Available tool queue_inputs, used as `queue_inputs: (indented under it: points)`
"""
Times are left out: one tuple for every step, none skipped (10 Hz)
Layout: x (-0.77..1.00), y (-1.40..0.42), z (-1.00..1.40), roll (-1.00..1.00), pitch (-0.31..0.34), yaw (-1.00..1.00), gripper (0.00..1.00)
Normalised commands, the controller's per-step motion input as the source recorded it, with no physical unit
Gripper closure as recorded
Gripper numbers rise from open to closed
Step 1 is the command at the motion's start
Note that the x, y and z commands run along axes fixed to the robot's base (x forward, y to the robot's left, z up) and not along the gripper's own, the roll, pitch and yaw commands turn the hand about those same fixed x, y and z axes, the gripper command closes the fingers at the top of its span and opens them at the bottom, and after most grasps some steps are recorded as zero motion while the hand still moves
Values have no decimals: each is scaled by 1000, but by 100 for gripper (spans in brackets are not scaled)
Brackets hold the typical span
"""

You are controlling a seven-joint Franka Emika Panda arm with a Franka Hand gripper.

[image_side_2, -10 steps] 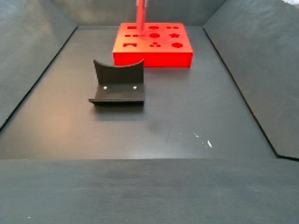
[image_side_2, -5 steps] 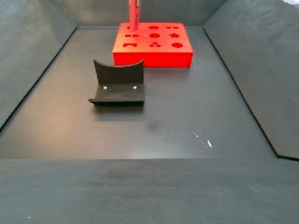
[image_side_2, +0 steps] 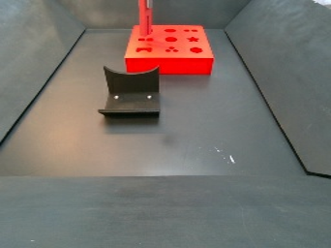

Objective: Insert the double-square object.

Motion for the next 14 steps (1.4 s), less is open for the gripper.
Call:
queue_inputs:
  points:
    - [131,-106,246,-214,500,-386,100]
    - [171,-163,229,-277,487,-380,100]
    - [211,-49,291,-347,297,-480,100]
    - [326,0,0,-200,0,-737,100]
    - [123,0,-14,-137,0,-960,100]
    - [29,0,-106,-77,4,-1000,100]
    - [0,0,-109,-54,0,-1000,100]
    - [0,0,-109,-53,0,-1000,100]
    - [0,0,-77,-74,0,-1000,100]
    - [0,-14,-69,-94,0,-1000,100]
    - [0,-14,-69,-96,0,-1000,100]
    - [0,-14,-69,-94,0,-1000,100]
    - [0,-14,-63,-97,0,-1000,100]
    - [0,-23,-37,-111,-10,-1000,100]
